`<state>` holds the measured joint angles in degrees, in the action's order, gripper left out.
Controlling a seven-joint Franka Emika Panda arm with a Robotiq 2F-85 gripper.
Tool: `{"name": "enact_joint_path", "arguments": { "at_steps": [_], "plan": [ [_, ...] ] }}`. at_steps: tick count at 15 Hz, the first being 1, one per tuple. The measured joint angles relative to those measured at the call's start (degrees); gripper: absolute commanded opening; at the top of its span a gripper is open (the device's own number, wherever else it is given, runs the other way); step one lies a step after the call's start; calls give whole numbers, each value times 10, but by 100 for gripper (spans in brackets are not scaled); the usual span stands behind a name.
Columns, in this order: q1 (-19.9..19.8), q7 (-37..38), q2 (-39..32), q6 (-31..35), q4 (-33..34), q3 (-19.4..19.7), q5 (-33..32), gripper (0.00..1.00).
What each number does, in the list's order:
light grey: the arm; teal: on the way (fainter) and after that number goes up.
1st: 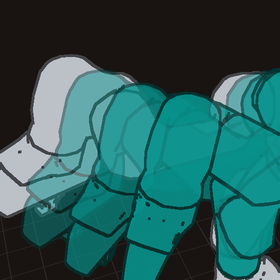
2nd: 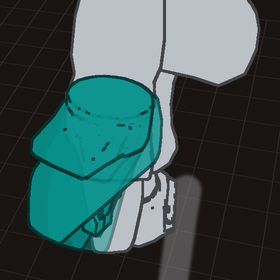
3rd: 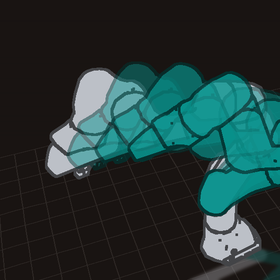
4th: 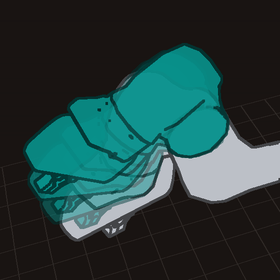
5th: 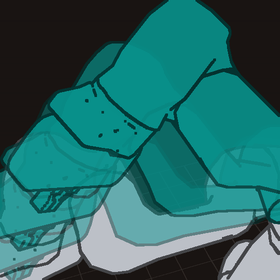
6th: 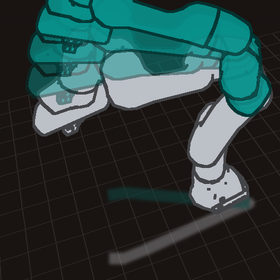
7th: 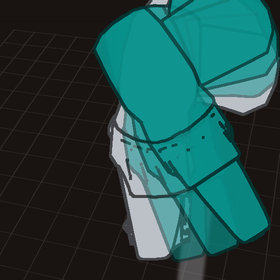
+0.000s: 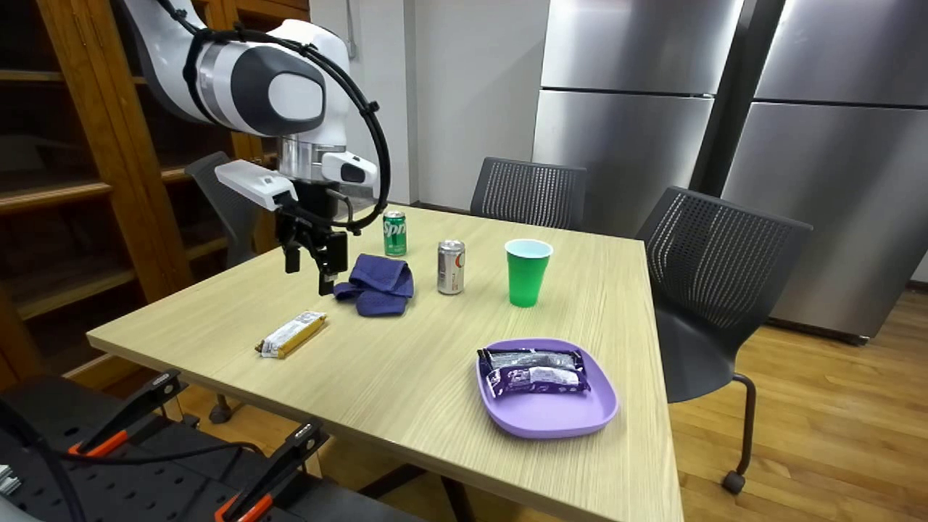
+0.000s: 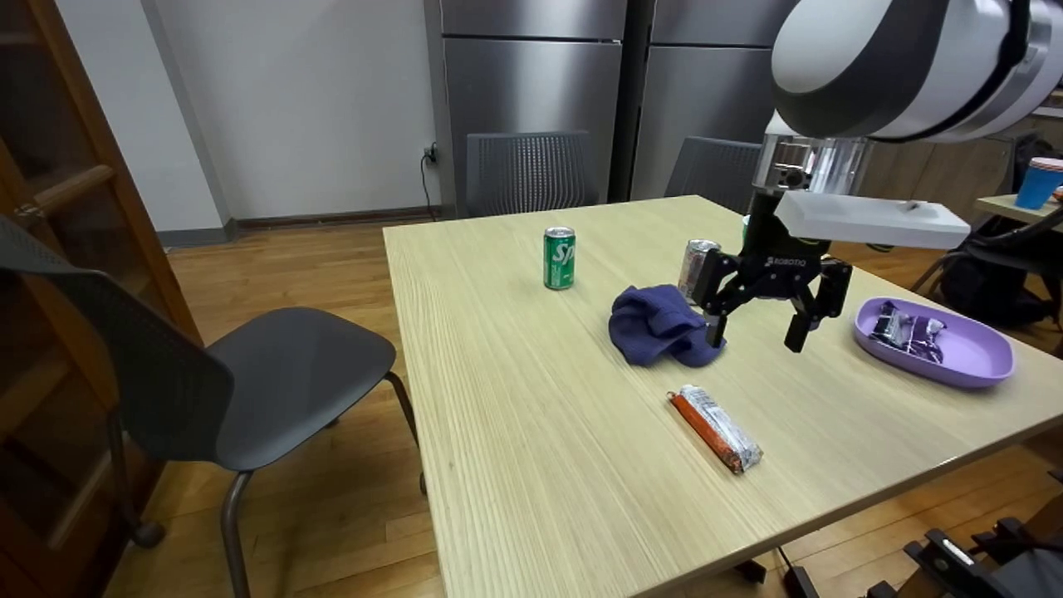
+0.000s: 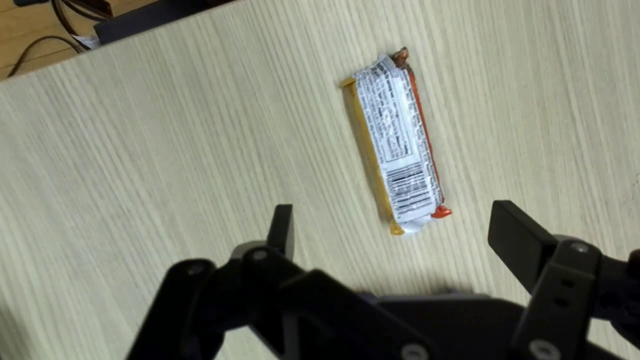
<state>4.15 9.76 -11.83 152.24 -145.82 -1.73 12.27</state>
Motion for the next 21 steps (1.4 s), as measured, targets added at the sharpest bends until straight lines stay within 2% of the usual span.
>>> {"name": "enact_joint_path", "arguments": {
  "at_steps": [4, 12, 21],
  "plan": [
    [25, 3, 0, 0, 0, -15, -11, 100],
    [25, 3, -5, 3, 0, -15, -13, 100],
    [47, 25, -71, 69, 14, -12, -86, 100]
  ]
}}
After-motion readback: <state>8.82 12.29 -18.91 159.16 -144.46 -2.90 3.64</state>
